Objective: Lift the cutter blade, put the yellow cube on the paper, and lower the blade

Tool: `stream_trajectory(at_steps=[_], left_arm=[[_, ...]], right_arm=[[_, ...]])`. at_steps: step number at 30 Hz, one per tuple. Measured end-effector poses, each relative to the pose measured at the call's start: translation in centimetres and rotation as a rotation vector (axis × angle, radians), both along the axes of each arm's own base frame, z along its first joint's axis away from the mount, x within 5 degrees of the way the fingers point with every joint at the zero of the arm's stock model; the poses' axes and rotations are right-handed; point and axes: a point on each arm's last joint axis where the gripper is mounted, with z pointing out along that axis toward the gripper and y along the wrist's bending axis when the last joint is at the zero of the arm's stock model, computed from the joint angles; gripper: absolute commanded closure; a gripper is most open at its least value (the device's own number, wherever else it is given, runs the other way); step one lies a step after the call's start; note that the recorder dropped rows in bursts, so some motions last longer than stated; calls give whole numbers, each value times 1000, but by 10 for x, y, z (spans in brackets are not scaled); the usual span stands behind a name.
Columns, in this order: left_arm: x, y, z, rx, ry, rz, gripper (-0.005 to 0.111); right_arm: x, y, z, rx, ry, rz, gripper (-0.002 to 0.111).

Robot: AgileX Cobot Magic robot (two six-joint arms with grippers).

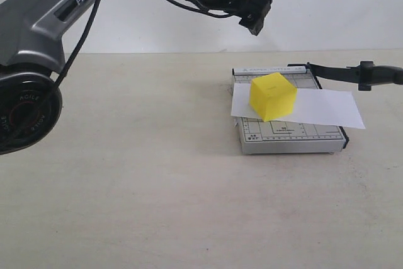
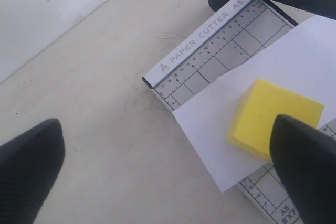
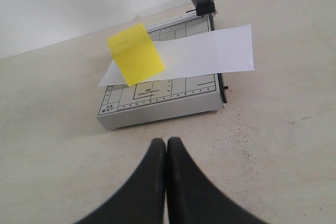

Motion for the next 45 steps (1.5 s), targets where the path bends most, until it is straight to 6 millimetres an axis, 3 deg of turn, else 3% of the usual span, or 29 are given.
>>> stream_trajectory(at_steps=[5,7,9,13,21,25,28,31,33,37,40,43,45], left_arm=[[0,0,0,-18,16,30,-3],[0,0,-1,-26,26,46,5],[0,-1,-1,-41,40,55,29],[0,-3,-6,-52,68,68,101],[10,6,-13,-41,76,99,102],[13,14,-2,1,6,126,102],[10,20,31,-56,-107,103,102],[-4,35,87,-98,-255,48,102],[-14,45,109,-103,-296,37,102],[-28,61,136,-103,-305,46,102],[-57,80,177,-182,-316,1,102],[-91,113,230,-232,-438,18,102],[-104,157,264,-120,-643,205,102]], right_arm=[[0,0,0,0,0,0,108],[0,0,0,0,0,0,108],[0,0,0,0,0,0,108],[0,0,0,0,-1,-1,108],[0,0,0,0,-1,-1,108],[0,0,0,0,-1,-1,108],[0,0,0,0,-1,-1,108],[0,0,0,0,-1,-1,108],[0,0,0,0,-3,-3,108],[0,0,0,-7,-5,-2,108],[0,0,0,-11,-6,-1,108],[0,0,0,-11,-8,-2,108],[0,0,0,-11,-8,-2,108]])
